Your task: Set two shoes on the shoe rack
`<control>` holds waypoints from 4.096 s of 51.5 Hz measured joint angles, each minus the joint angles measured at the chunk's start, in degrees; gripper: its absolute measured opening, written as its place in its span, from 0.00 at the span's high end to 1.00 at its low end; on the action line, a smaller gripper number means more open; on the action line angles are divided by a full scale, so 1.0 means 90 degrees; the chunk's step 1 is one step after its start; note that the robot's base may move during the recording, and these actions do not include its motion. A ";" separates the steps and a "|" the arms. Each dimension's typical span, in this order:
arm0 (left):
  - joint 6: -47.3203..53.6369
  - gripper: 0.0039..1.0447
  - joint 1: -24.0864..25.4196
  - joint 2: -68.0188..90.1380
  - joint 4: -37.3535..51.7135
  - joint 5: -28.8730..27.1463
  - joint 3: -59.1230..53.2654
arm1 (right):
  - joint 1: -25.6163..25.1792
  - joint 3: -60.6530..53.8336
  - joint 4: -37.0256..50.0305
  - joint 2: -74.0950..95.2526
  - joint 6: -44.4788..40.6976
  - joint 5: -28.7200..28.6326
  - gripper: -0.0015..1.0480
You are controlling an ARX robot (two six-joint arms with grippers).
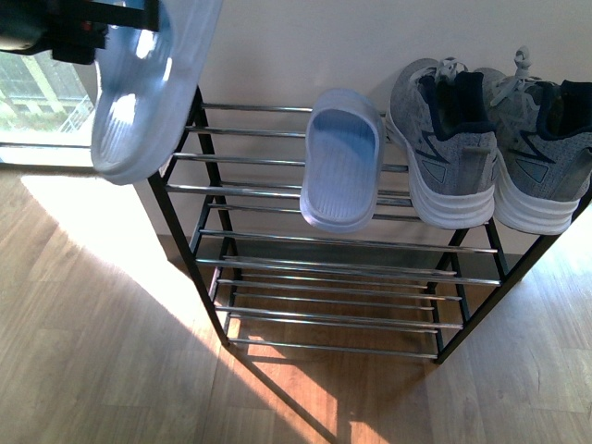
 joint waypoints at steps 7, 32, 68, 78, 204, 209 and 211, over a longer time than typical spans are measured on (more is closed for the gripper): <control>-0.0070 0.98 -0.0136 0.0908 -0.0452 -0.0420 0.0930 | 0.0000 0.0000 0.0000 0.0000 0.0000 0.0000 0.09; 0.0117 0.89 -0.0549 0.3752 -0.1889 -0.0923 0.3623 | 0.0000 0.0000 0.0000 0.0000 0.0000 0.0002 0.09; -0.0488 0.09 0.0352 -0.1559 0.1234 -0.0585 -0.1926 | 0.0000 -0.0002 0.0000 0.0000 0.0000 0.0000 0.09; -0.0984 0.09 0.1141 -0.2781 0.1302 -0.0350 -0.2956 | 0.0000 0.0000 0.0000 0.0000 0.0000 0.0002 0.09; -0.0364 0.99 0.1440 -1.0996 -0.2960 0.0527 -0.5559 | 0.0000 0.0000 0.0000 -0.0005 0.0000 -0.0007 0.09; -0.0364 0.99 0.1440 -1.0996 -0.2960 0.0527 -0.5559 | 0.0000 0.0000 -0.0002 -0.0002 0.0000 -0.0005 0.09; -0.0364 0.99 0.1440 -1.0996 -0.2960 0.0529 -0.5559 | 0.0000 -0.0002 0.0000 -0.0005 0.0000 -0.0005 0.09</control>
